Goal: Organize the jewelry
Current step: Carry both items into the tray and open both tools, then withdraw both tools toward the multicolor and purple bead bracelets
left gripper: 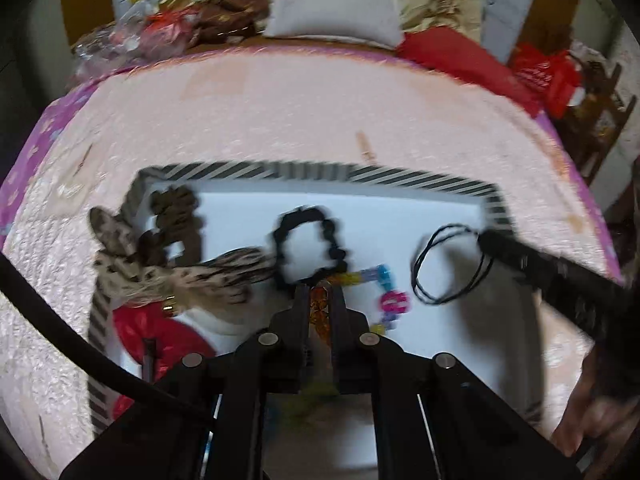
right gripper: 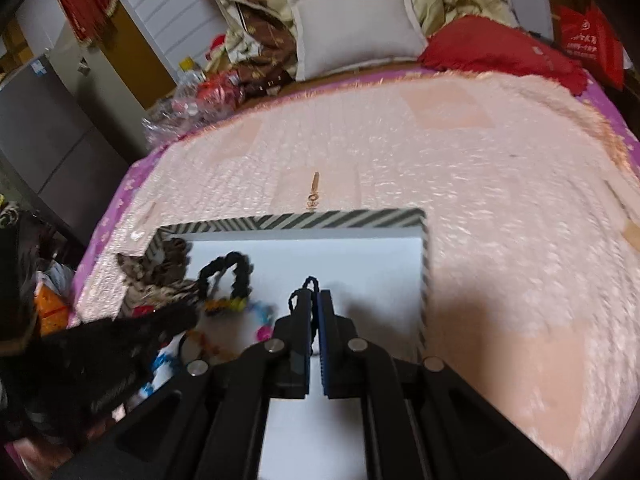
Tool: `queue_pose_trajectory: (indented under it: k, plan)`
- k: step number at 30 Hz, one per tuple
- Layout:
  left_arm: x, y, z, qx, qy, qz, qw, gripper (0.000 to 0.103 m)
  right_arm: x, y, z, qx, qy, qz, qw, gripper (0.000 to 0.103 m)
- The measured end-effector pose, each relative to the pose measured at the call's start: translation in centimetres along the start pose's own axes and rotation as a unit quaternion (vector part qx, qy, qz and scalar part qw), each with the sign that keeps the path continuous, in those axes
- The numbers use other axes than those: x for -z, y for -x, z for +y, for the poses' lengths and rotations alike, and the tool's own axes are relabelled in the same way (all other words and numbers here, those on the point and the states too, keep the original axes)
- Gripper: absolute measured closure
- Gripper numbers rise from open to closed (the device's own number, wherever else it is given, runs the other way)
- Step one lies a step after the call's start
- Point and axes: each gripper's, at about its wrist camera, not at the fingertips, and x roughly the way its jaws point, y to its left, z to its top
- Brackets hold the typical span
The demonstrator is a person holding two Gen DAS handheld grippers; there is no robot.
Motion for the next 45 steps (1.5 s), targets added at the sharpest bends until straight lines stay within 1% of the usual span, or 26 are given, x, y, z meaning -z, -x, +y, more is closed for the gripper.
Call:
queue_pose_trajectory:
  k: [1,3,6,8,10,12,13,14,17,21,24,26,28,32,38,45]
  plan:
    - [0.2,-0.1,0.4,-0.006,-0.001,0.000,1.0000,0.097,-0.4,-1.0,0.0,0.021,-0.005,0.008,1.000,0.100]
    - [0.6,-0.3,1.3,-0.012,0.000,0.002,0.9999,0.097,-1.1,-2.2,-0.1,0.038,-0.017,0.009,0.999,0.100]
    - [0.9,-0.9,2.3,-0.019,0.007,0.006,0.9998,0.097,-1.3,-3.8,-0.2,0.038,-0.036,0.013,0.999,0.100]
    - [1.1,-1.2,2.7,-0.018,0.017,0.009,0.9997,0.097,-1.1,-4.6,0.0,0.028,-0.037,0.018,0.999,0.100]
    - [1.3,-1.2,3.1,-0.016,0.029,0.004,0.9994,0.097,-0.8,-5.1,0.3,0.025,-0.031,0.025,0.999,0.100]
    - [1.4,-1.0,3.2,-0.021,0.035,-0.003,0.9992,0.096,-0.6,-4.9,0.3,0.025,-0.030,0.025,0.999,0.095]
    - [1.5,-0.9,3.3,-0.025,0.039,-0.006,0.9989,0.094,-0.4,-4.3,0.2,0.025,-0.032,0.019,0.999,0.088]
    - [1.3,-0.9,3.3,-0.024,0.043,-0.007,0.9988,0.089,-0.3,-3.8,0.1,0.027,-0.033,0.013,0.999,0.078]
    - [1.4,-0.6,3.6,-0.007,0.054,-0.009,0.9985,0.082,0.2,-2.1,-0.2,0.024,-0.028,0.004,0.999,0.073]
    - [2.0,0.7,2.9,-0.014,0.047,-0.026,0.9985,0.081,1.1,1.0,0.0,0.013,-0.020,-0.005,1.000,0.073]
    - [2.6,2.4,2.4,-0.017,0.039,-0.044,0.9981,0.081,2.2,4.0,0.5,0.018,-0.005,-0.019,1.000,0.065]
    - [3.1,3.8,1.9,-0.020,0.031,-0.059,0.9976,0.081,3.2,6.3,0.7,0.017,0.001,-0.037,0.999,0.057]
    - [3.6,4.9,1.5,-0.022,0.024,-0.069,0.9971,0.081,4.5,8.3,0.9,0.020,0.007,-0.052,0.998,0.051]
    - [5.1,7.2,0.7,-0.018,0.015,-0.084,0.9962,0.081,7.2,10.7,1.6,0.026,0.019,-0.065,0.997,0.050]
    - [7.9,9.6,-0.5,-0.014,0.003,-0.095,0.9954,0.081,11.3,12.8,3.0,0.032,0.036,-0.067,0.997,0.050]
    - [11.2,11.2,-1.1,-0.011,0.000,-0.098,0.9951,0.081,14.2,14.2,4.0,0.049,0.047,-0.077,0.995,0.049]
